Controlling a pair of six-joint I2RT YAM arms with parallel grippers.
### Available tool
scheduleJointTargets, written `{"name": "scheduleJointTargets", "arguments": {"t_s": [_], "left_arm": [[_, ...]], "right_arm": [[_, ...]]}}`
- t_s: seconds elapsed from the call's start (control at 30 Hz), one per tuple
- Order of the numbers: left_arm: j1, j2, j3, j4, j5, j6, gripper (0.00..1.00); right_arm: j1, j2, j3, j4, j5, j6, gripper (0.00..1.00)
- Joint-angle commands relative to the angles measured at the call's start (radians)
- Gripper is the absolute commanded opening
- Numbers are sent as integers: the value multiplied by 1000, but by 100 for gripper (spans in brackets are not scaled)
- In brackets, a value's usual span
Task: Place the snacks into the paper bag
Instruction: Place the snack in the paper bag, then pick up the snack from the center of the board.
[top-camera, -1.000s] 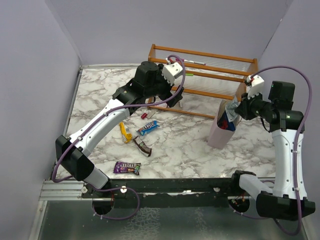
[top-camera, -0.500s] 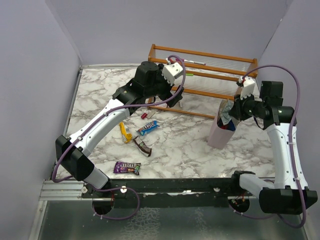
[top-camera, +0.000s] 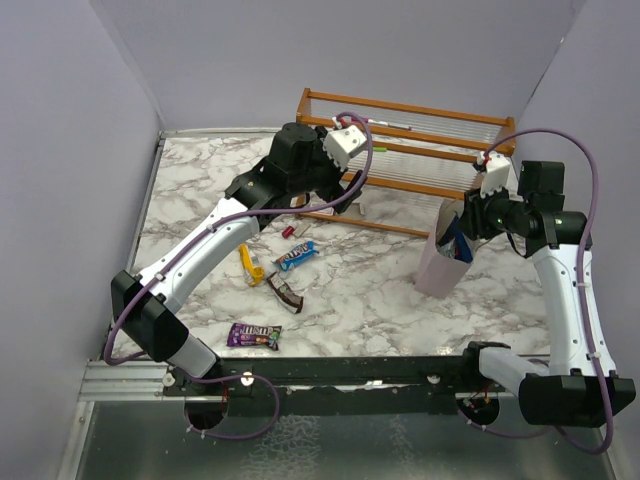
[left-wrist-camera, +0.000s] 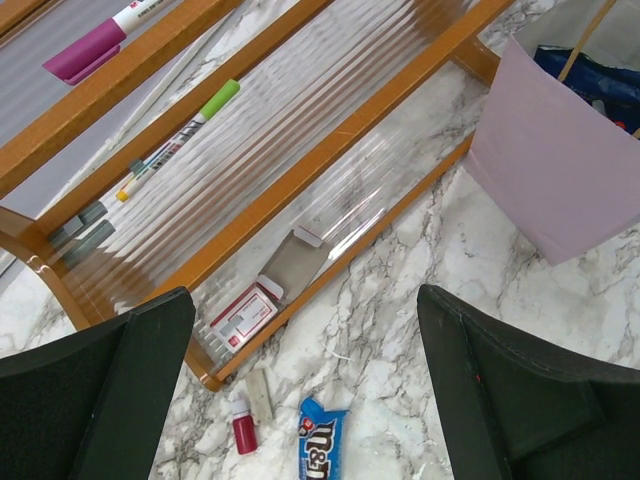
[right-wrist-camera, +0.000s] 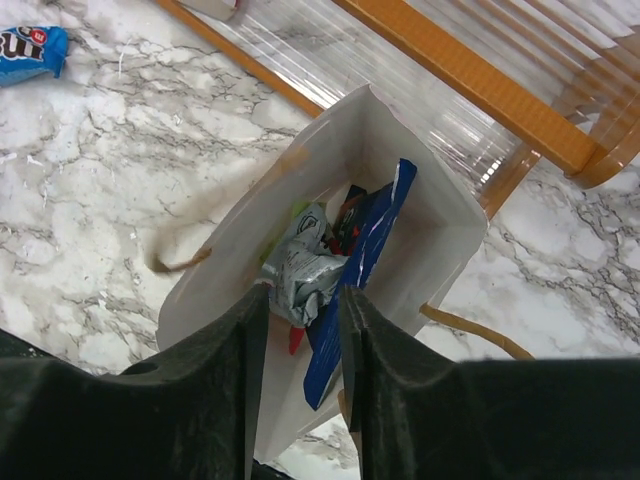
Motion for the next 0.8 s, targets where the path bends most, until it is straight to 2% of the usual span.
{"name": "scheduleJointTargets", "arguments": {"t_s": [0.0,0.43,0.77], "left_arm": [[2,-22,-17,-6,-61,38,97],[26,-59,-163,-81,-125,168,97],[230,-86,-368,-99,37,161,96]], "right_arm": [[5,-7,38,31,-12,-1,37],[5,-41,121,67,-130,-22,58],[5,-14,201,72,-300,-28,60]]}}
